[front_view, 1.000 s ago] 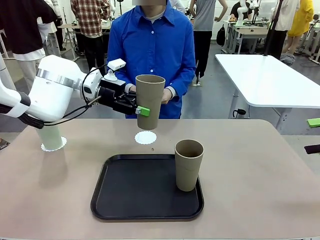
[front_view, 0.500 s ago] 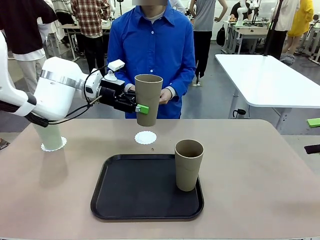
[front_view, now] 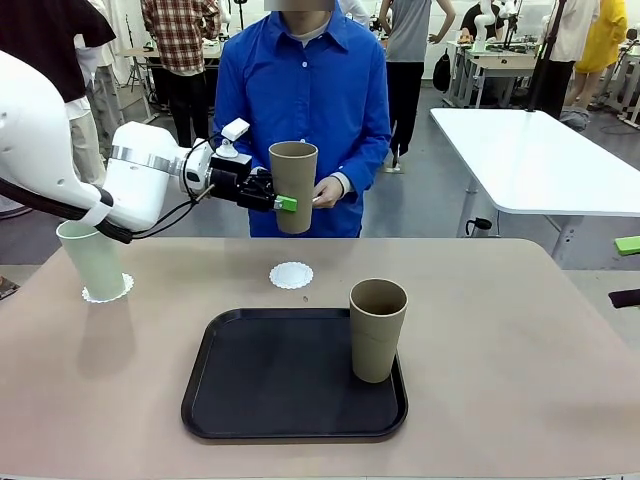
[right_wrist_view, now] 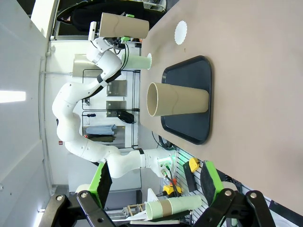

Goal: Place coasters on the table and set cups on them.
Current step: Take one Reusable plastic cup from the Flat Tray and place it on a coaster set by the human.

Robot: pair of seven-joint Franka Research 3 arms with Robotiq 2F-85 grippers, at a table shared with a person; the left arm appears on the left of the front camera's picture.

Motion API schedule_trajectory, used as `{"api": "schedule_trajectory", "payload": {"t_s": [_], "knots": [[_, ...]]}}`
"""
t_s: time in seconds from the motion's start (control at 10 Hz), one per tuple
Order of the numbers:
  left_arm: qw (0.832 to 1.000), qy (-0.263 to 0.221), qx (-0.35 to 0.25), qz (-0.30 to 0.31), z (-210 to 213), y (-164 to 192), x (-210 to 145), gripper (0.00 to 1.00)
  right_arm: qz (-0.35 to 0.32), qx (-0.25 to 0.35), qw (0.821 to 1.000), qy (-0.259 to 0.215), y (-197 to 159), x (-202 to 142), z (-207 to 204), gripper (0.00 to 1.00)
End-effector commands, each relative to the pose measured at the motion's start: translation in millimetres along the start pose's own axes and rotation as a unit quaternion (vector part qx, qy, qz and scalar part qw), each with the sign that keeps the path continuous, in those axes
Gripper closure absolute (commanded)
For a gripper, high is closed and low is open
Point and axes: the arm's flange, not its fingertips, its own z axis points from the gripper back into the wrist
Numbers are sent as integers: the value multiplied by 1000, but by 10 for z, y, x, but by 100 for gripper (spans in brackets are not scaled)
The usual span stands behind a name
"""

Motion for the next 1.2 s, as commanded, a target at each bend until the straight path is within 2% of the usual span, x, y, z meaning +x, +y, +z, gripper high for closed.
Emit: {"api": "schedule_trajectory", "payload": {"t_s": [0.0, 0.2, 0.4, 0.6, 1.1], "knots": [[1000, 1, 15, 3, 33, -41, 41, 16, 8, 11, 1000, -4, 0, 21, -4, 0], [1000, 0, -1, 1, -6, 3, -20, 16, 8, 11, 1000, -4, 0, 21, -4, 0], [999, -19, -30, -28, 67, 53, -188, 16, 8, 11, 1000, -4, 0, 21, -4, 0], [997, -9, -65, -42, 7, 137, -310, 16, 8, 11, 1000, -4, 0, 21, -4, 0], [995, 17, -90, -47, -164, 312, -507, 16, 8, 11, 1000, -4, 0, 21, -4, 0]]}}
